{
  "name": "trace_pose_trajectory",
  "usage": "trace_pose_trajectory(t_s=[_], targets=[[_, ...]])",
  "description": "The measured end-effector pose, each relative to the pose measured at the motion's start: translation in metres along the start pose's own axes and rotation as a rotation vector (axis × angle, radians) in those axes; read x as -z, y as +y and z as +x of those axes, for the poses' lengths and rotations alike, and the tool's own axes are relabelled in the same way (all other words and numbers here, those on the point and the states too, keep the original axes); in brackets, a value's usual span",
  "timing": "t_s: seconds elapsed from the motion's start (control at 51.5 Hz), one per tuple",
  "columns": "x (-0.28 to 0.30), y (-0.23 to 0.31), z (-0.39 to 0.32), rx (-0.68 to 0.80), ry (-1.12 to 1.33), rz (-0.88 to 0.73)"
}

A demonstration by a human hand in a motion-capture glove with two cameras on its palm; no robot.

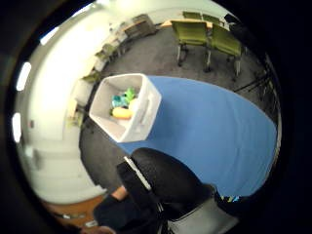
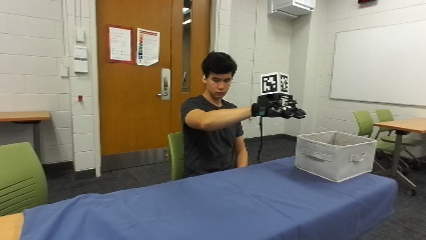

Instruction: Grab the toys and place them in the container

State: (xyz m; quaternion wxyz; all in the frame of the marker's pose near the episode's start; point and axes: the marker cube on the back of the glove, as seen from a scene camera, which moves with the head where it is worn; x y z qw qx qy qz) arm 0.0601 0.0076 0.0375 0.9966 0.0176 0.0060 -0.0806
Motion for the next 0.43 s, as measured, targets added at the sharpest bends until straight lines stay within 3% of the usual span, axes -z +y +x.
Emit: trace_pose_trajectory(t_s=[0.427], targets=[[-0.023,0.036,0.054,-0.062,0.011,-0.007]])
